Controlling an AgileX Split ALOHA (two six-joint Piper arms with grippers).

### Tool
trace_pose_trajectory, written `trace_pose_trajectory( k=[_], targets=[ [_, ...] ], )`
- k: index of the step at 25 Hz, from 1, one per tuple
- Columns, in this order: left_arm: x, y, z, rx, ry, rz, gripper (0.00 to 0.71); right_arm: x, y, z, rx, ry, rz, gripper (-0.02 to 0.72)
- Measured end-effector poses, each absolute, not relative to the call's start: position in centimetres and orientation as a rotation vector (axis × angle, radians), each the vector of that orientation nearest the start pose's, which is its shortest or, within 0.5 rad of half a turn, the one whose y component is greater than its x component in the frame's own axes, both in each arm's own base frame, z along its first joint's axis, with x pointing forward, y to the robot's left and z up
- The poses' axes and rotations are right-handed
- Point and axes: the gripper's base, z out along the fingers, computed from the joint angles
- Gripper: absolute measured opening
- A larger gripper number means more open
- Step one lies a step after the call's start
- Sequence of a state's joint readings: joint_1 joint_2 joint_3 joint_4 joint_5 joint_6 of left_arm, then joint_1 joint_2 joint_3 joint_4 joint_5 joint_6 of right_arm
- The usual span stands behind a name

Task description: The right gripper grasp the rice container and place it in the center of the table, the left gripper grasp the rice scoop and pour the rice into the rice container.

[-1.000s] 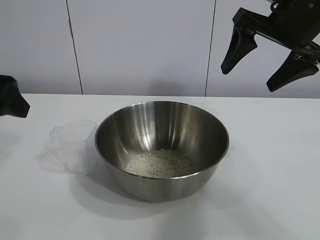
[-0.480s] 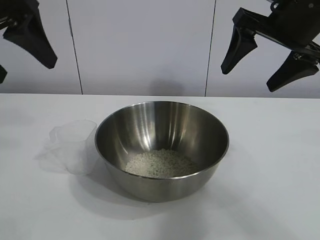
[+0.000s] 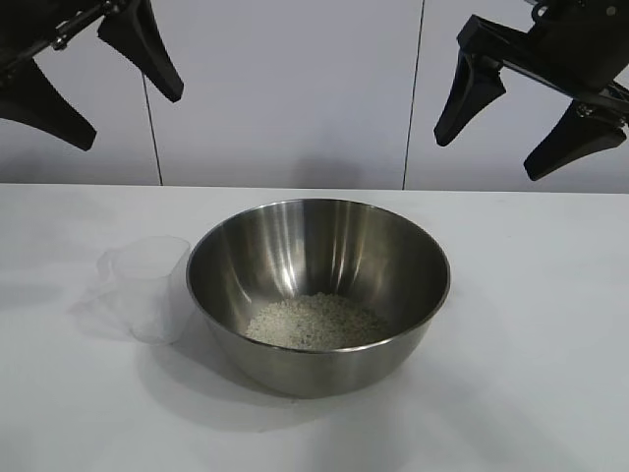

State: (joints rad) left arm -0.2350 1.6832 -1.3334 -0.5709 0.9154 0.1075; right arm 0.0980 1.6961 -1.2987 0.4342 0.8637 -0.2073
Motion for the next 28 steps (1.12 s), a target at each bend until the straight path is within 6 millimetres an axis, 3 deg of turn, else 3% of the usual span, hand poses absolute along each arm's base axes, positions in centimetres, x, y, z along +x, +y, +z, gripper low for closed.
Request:
trace_pose_trajectory(
  k=[14, 28],
  targets=[
    [33.67, -12.28, 27.66, 0.075, 2.750, -0.783, 0.633, 35.19, 6.44, 26.53, -0.096, 2.683, 0.509, 0.652],
    [34.31, -12.20, 27.84, 0.046, 2.684, -0.762, 0.633, 35.32, 6.42, 26.58, -0.061, 2.672, 0.511, 0.652]
  ],
)
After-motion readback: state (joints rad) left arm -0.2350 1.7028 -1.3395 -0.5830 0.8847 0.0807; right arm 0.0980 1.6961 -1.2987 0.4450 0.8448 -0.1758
